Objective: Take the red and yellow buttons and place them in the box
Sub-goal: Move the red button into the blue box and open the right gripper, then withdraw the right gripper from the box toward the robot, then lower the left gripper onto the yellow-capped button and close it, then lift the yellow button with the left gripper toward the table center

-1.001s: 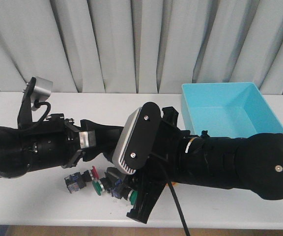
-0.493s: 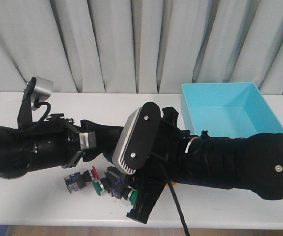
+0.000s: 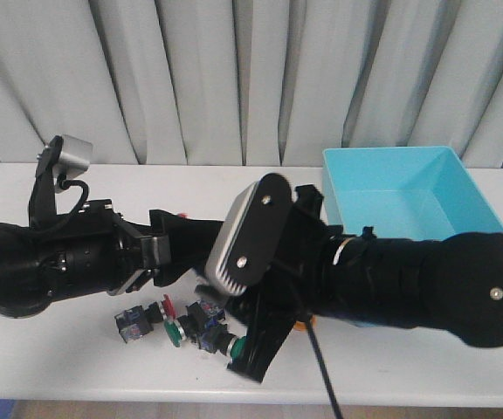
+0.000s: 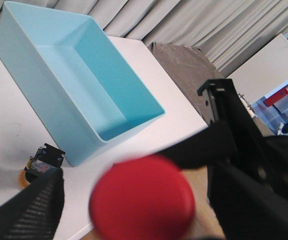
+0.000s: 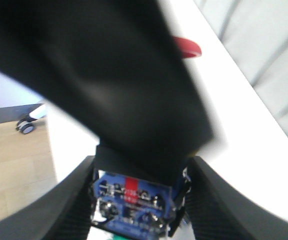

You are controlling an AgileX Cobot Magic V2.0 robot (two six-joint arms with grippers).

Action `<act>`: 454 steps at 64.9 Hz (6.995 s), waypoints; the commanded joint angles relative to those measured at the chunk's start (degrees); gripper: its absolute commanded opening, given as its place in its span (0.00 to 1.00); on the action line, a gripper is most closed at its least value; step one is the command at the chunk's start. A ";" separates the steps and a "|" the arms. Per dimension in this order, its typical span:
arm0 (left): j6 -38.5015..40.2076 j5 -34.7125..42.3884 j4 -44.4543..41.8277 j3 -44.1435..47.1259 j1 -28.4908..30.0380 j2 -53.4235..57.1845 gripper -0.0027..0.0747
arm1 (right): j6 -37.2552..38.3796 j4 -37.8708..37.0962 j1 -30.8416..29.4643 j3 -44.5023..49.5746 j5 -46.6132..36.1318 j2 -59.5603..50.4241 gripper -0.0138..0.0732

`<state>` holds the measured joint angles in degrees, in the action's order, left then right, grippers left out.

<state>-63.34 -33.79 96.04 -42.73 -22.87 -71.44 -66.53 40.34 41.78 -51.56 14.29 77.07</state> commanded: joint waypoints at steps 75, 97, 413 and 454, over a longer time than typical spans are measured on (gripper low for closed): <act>1.73 7.10 -39.54 -1.48 0.77 1.52 0.80 | 62.34 -42.25 -41.69 -28.70 36.57 29.67 0.44; 1.73 7.10 -39.87 -1.33 0.77 1.52 0.80 | 62.39 -42.32 -41.69 -37.50 40.25 41.22 0.46; 26.78 -5.88 -92.74 -49.50 -10.29 -48.77 0.32 | 64.52 -47.34 -16.90 6.35 32.58 -23.68 0.64; 49.84 -11.13 -92.82 -48.46 -9.74 -30.02 0.19 | 64.52 -47.34 -16.90 6.35 32.66 -23.68 0.64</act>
<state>-16.65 -45.69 2.85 -90.64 -32.92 -108.75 -1.96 -6.44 24.85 -43.82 49.53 54.28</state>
